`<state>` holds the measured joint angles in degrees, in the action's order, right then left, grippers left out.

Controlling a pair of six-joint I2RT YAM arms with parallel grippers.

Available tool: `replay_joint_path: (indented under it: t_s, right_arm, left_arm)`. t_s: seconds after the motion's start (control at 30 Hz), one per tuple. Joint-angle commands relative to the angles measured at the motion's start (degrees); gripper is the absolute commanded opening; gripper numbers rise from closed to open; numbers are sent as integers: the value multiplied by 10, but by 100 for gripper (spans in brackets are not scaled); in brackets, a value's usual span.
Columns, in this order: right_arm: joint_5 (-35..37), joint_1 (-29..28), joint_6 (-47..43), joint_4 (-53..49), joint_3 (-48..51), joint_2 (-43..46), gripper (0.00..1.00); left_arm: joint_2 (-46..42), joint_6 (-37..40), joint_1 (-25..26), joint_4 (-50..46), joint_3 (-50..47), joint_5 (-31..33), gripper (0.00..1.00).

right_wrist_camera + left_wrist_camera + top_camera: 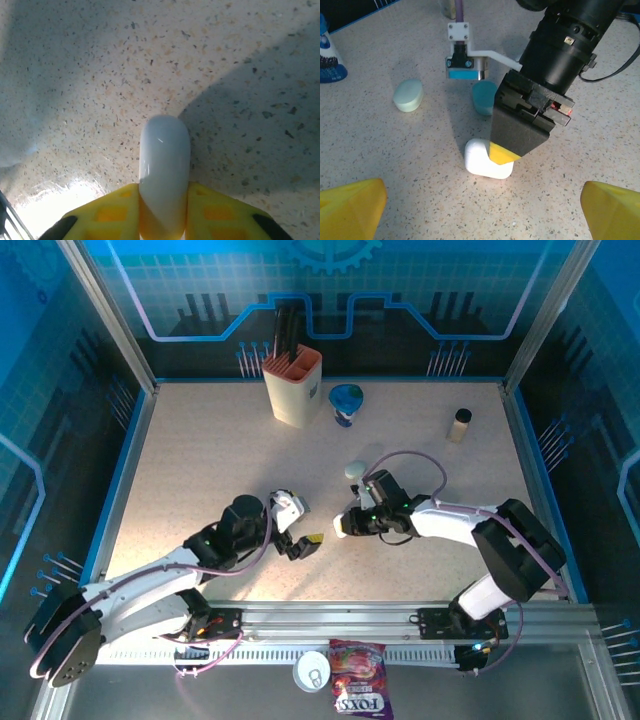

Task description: Insert wireless bluetooth earbuds into charging case

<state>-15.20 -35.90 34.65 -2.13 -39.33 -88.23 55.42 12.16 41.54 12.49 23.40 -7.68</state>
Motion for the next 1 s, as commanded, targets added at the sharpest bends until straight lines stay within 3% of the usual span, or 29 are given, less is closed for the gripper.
replay_joint_path:
  t_s: [0.0, 0.07, 0.13, 0.23, 0.37, 0.5, 0.6, 0.7, 0.97]
  right_arm:
    - [16, 16, -42, -26, -37, 13, 44]
    - [40, 30, -73, -57, -55, 33, 60]
    - [60, 52, -104, -79, -72, 53, 70]
    - [81, 97, -145, -77, -91, 86, 79]
    - [117, 168, -201, -47, -101, 128, 88]
    - [207, 230, -315, 8, -89, 152, 95]
    - [248, 266, -375, 114, -33, 150, 97]
    - [239, 297, -369, 211, 20, 126, 98]
    - [170, 329, -351, 454, 135, 26, 100]
  left_arm:
    - [8, -28, -8, 14, 0, 20, 99]
    - [9, -54, -28, -2, 10, 30, 99]
    - [7, -80, -60, 1, 10, 32, 99]
    - [3, -115, -111, 22, 7, 60, 99]
    - [-5, -91, -153, 9, 15, 175, 99]
    - [8, -37, -225, 18, 6, 248, 99]
    - [36, -41, -280, 122, -50, 234, 99]
    - [90, -53, -304, 253, -99, 225, 99]
    - [200, -60, -358, 363, -68, 195, 99]
